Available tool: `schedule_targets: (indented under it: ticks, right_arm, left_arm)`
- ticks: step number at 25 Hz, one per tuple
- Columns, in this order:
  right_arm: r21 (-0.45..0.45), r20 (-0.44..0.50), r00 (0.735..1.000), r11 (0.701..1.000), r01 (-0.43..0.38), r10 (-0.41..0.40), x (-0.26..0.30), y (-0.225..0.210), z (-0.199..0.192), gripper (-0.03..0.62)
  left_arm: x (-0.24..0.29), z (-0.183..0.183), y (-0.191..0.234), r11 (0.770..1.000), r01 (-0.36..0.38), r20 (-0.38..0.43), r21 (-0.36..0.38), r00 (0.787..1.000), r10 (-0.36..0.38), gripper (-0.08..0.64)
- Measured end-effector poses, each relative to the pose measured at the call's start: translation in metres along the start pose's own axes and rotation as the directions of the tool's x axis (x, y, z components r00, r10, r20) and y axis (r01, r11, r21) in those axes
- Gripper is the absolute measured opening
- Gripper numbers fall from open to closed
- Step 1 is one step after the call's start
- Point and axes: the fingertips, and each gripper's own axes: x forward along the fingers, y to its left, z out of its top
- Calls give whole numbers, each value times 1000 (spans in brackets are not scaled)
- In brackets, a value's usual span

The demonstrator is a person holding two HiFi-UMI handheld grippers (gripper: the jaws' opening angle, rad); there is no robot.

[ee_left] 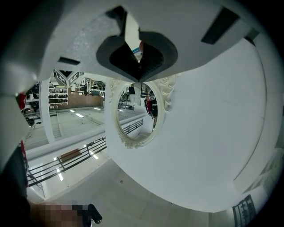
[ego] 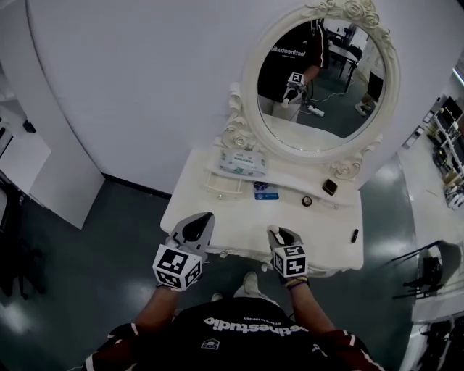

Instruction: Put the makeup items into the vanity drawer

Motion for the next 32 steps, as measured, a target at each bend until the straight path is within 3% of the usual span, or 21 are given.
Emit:
schedule_targets:
  ticks: [13,32]
  right_arm:
    - [-78,45,994,992,-99,103,30,24,49,118]
    - [-177,14,957,942,-284,291,140,60,115,118]
  left_arm:
    - [-12,-3,33,993,-114,7,-17,993,114,6]
    - [2,4,109,949,-314,-7,-26,950,314,6]
